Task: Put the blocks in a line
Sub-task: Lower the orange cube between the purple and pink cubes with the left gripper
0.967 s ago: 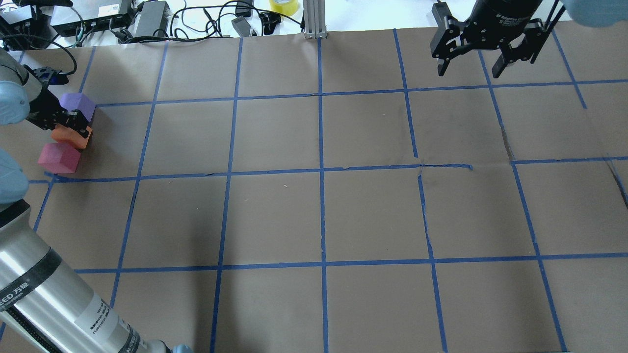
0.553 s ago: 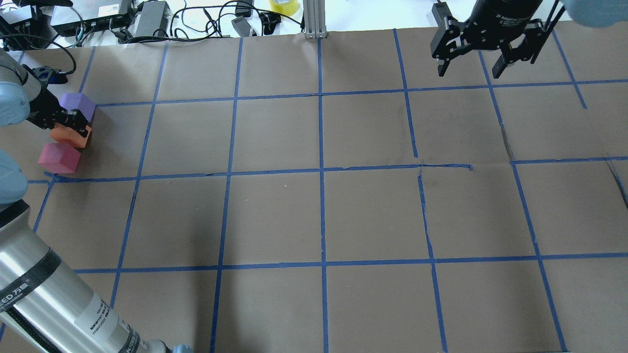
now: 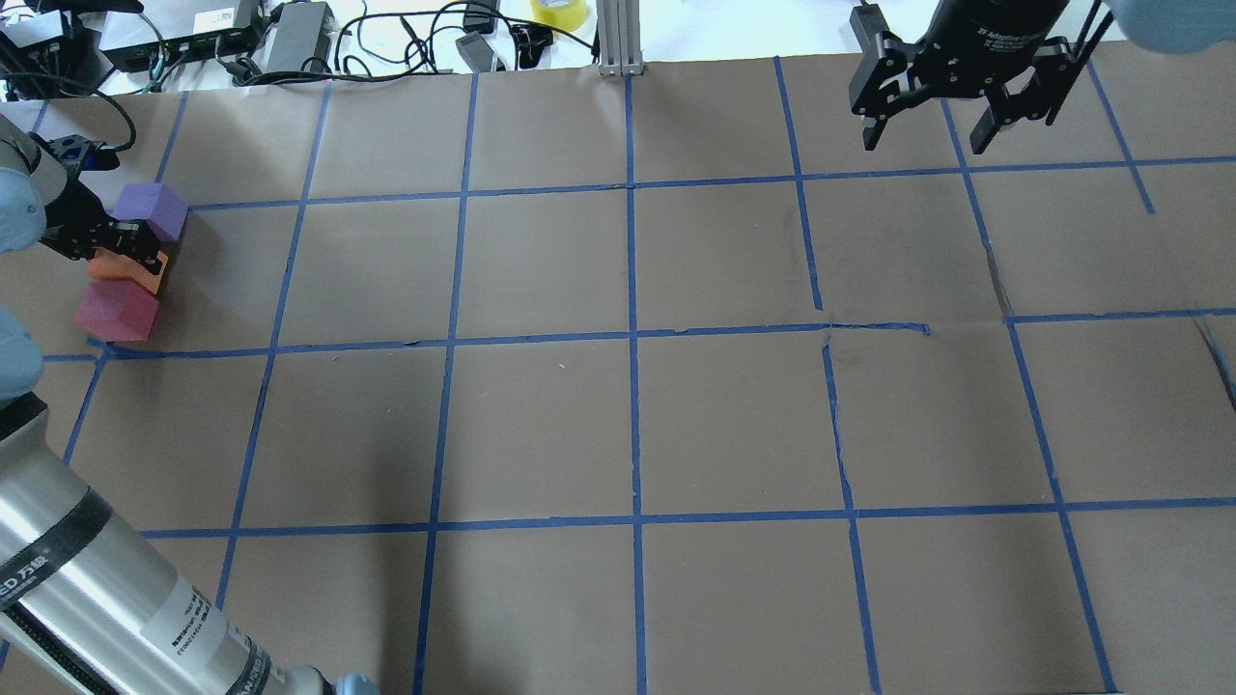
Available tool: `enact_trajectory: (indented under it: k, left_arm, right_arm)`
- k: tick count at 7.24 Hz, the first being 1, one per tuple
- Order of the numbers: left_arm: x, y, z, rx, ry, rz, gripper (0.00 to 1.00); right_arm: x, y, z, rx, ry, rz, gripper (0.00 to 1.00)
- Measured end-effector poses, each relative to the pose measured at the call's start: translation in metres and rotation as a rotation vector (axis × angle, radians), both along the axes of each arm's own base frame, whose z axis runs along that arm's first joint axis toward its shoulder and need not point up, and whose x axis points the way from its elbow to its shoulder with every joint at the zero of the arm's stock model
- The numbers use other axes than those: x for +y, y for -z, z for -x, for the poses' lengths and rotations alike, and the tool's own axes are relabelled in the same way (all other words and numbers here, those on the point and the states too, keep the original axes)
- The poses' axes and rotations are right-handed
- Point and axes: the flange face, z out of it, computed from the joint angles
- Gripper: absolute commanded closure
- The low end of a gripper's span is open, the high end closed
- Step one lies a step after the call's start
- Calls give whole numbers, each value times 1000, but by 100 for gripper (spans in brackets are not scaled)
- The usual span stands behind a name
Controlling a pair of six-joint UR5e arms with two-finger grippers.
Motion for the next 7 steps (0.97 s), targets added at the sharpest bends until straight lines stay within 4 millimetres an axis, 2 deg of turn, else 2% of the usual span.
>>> enact_trajectory:
  k: [7]
  left_arm:
    - [-3, 3, 0, 8, -9, 16, 100]
  right_arm:
    - [0, 0, 1, 2, 2, 0, 0]
